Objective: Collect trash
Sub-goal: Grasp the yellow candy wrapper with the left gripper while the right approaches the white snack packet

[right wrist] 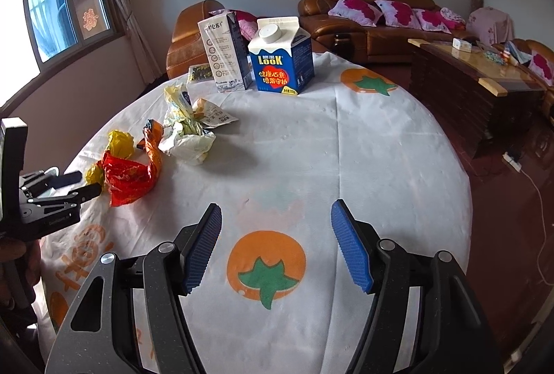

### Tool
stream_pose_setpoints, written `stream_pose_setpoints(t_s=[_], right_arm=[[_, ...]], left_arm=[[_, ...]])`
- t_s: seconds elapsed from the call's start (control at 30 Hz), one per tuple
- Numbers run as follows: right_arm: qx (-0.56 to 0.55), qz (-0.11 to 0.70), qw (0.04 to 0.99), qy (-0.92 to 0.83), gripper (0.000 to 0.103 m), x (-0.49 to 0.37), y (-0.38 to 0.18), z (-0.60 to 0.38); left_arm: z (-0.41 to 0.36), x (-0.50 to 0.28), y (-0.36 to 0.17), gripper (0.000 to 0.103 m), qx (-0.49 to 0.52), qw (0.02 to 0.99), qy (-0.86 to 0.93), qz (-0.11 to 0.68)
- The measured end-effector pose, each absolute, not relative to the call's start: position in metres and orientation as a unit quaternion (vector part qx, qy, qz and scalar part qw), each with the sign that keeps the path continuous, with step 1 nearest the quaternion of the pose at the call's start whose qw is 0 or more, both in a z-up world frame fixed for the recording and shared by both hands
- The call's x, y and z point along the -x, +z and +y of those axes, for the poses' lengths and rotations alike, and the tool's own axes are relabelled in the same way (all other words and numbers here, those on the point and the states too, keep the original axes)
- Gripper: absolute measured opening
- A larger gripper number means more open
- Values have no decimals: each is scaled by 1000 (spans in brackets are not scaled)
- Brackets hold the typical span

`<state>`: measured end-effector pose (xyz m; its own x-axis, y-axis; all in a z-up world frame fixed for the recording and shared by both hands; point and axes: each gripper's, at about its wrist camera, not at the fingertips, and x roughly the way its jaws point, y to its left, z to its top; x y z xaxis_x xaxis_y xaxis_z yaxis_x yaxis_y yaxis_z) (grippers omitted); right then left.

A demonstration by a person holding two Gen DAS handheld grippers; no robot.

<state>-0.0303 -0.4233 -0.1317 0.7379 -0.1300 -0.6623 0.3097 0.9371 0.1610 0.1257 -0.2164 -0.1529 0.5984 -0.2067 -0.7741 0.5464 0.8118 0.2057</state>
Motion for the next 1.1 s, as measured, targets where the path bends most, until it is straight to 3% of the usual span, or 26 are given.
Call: stream_pose_setpoints(t_s=[0.1, 0.67, 1.1], right_arm=[[-136, 338, 925, -112, 66, 21, -127, -420], [-110, 353, 924, -98, 65, -74, -110, -412], [-16, 428, 903, -40, 63, -168, -139, -402]], left_arm=[[-206, -127, -151, 22, -220, 865, -225, 390], [-139, -142, -131, 22, -214, 894, -168, 357], [-148, -178, -131, 22, -220, 897, -147, 354]])
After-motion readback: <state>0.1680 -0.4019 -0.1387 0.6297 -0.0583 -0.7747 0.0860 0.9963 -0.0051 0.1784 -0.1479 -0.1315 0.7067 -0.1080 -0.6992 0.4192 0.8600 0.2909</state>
